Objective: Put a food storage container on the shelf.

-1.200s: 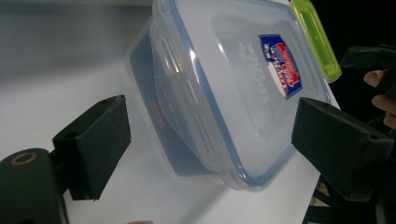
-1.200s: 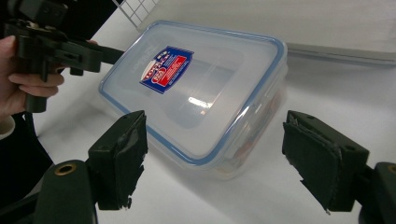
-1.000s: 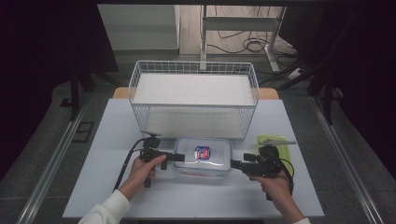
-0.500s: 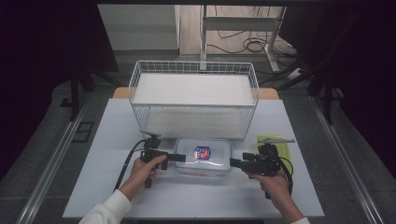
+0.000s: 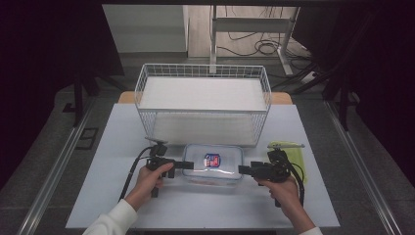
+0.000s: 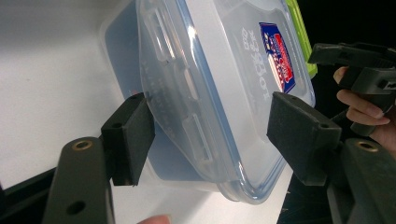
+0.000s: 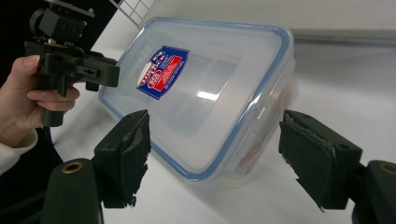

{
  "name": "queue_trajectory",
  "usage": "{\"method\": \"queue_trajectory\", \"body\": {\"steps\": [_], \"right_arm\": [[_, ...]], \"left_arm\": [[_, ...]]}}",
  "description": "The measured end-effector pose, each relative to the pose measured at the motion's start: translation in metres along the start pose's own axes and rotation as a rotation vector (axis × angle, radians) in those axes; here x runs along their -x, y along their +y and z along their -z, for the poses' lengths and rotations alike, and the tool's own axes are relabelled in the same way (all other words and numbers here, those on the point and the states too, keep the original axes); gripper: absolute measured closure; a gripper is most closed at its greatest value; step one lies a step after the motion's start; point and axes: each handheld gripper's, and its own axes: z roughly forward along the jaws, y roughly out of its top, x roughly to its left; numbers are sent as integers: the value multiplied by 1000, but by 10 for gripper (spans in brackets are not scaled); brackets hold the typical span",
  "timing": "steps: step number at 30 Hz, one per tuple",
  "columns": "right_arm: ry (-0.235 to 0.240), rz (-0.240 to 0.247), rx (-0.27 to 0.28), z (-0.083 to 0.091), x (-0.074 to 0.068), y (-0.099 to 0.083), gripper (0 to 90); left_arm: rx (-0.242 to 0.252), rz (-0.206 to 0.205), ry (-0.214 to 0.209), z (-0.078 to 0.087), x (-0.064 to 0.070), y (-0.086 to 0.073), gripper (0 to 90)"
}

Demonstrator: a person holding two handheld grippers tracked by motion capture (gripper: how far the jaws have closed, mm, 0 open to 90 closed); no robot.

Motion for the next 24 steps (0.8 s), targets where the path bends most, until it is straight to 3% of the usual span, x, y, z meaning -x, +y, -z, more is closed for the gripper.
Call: {"method": "queue_trajectory", "body": {"steps": [6, 13, 15, 24], "right_arm": [[-10, -50, -35, -9, 4, 2, 231], [-16, -141, -85, -24, 14, 7, 200], [-39, -145, -88, -28, 15, 8, 200], [-24, -185, -119, -44, 18, 11, 202]], "left_arm": [[1, -6, -2, 0, 0, 0, 327], [4, -7, -3, 0, 0, 0, 327], [4, -8, -2, 0, 0, 0, 327], [8, -10, -3, 0, -1, -1, 326]]}}
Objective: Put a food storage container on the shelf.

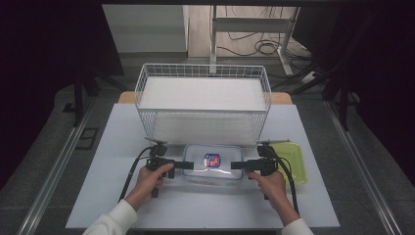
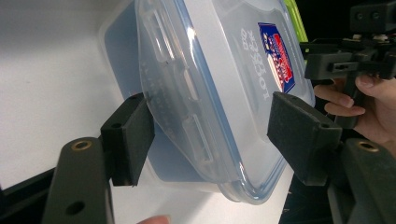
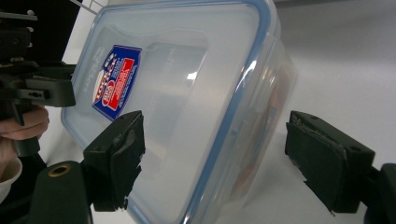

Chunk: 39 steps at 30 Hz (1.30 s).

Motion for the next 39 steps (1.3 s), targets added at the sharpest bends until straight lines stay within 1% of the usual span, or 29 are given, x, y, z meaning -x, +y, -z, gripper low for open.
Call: {"method": "queue_trajectory", "body": {"steps": [2, 6, 7, 8, 10, 11, 14, 15, 16, 17, 20, 21, 29, 32, 34, 39], "right_arm": [[8, -11, -5, -2, 1, 1, 205], [50, -31, -19, -5, 4, 2, 228], [68, -45, -25, -6, 5, 2, 241], [77, -56, -32, -7, 5, 2, 238], [80, -56, -26, -7, 6, 2, 255], [82, -62, -25, -5, 6, 2, 274], [86, -53, -5, -1, 8, 1, 347], [92, -54, -2, 1, 8, 0, 356], [98, -65, 3, 1, 8, -1, 362], [104, -62, 8, 2, 9, -1, 370], [114, -63, 9, 4, 10, -2, 392], [114, -52, 12, 5, 10, -3, 399], [147, -20, 19, 13, 11, -7, 458], [145, 1, 21, 15, 9, -8, 465], [149, 4, 22, 16, 9, -9, 473], [185, -3, 30, 19, 14, -12, 506]], "left_arm": [[1, 0, 0, 0, 0, 0, 326], [1, 0, 0, 0, 0, 0, 326], [1, -1, 0, 0, 0, 0, 326], [2, -1, 0, 0, 0, 0, 326], [1, -1, 0, 0, 0, 0, 326], [1, 0, 1, 0, 0, 0, 326], [2, -5, 2, 0, 0, -1, 327], [2, -7, 4, 0, 1, -1, 327], [1, -11, 4, 1, 2, -1, 328], [2, -12, 6, 1, 2, -1, 329], [3, -32, 16, 2, 5, -3, 335], [4, -36, 15, 3, 5, -3, 341], [23, -65, -2, 10, 6, -9, 401], [34, -69, -21, 12, 5, -12, 425], [35, -75, -26, 13, 5, -12, 434], [47, -82, -38, 14, 4, -13, 459]]}}
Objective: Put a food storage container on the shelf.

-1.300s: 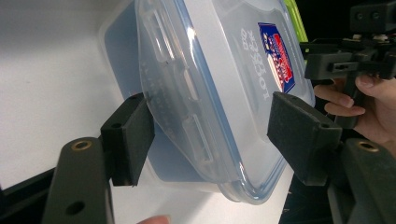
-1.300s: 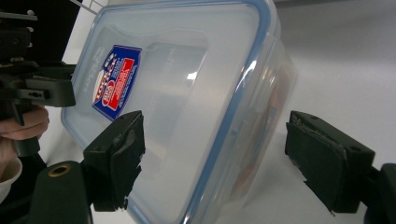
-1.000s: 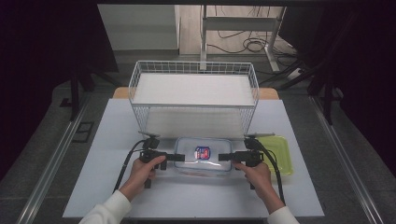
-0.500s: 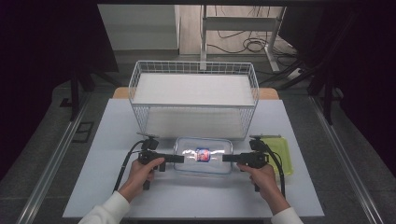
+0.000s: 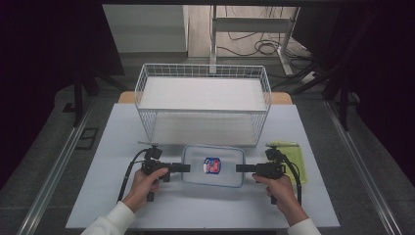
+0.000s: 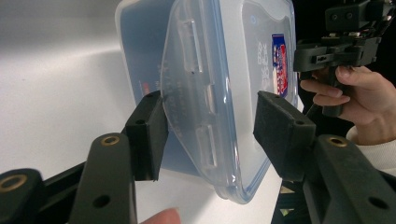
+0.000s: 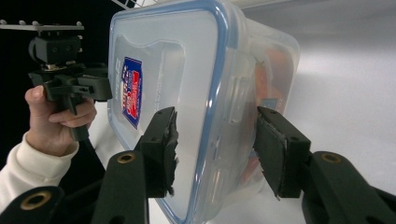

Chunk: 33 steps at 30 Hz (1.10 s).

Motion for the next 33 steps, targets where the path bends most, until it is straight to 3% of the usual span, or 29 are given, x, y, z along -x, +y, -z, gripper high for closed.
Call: {"method": "queue_trajectory", "body": {"steps": [7, 22, 33], "right_arm": [[-11, 27, 5, 2, -2, -2, 506], [-23, 39, 29, 4, -6, -4, 524], [-33, 63, 33, 6, -9, -8, 517]], "left_arm": [[15, 3, -16, 2, 0, -1, 489], [27, 5, 19, 1, 7, -5, 502], [34, -8, 19, 1, 8, -6, 503]]}}
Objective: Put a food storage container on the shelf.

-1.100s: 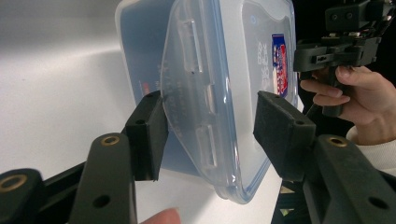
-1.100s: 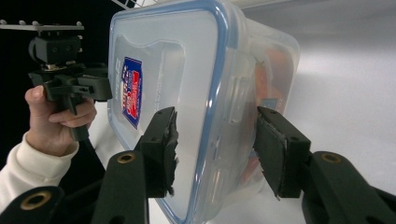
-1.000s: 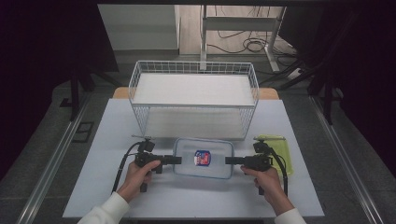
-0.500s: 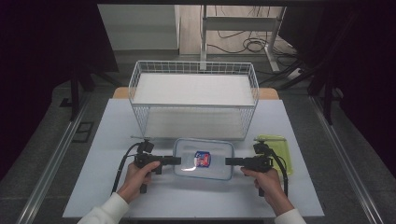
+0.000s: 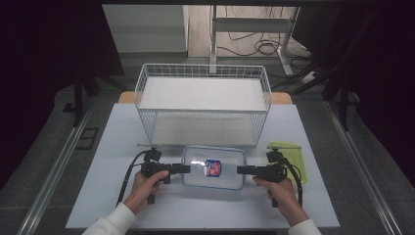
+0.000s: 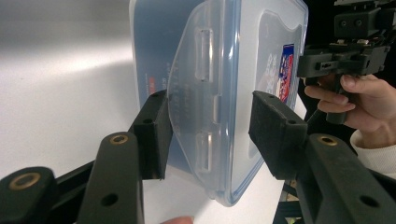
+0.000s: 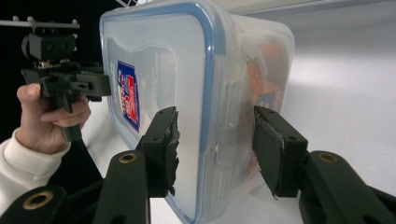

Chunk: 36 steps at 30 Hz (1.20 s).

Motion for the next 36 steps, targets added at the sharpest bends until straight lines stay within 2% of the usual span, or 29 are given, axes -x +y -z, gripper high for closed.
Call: {"method": "queue_trajectory", "body": {"steps": [10, 15, 21, 23, 36], "right_arm": [[-4, 17, -3, 1, -1, -2, 524], [1, 14, 0, 2, 0, -2, 527], [9, 20, 14, 6, -2, -1, 528], [15, 23, 21, 8, -4, 0, 528], [15, 78, 48, 21, -26, 12, 529]], "left_arm": [[6, 2, -3, 0, 0, 0, 511], [11, -2, 6, 1, 4, 0, 511], [17, -8, -6, 4, 9, 2, 519], [20, -23, -4, 7, 13, 4, 520], [48, -59, 0, 23, 30, 15, 520]]}}
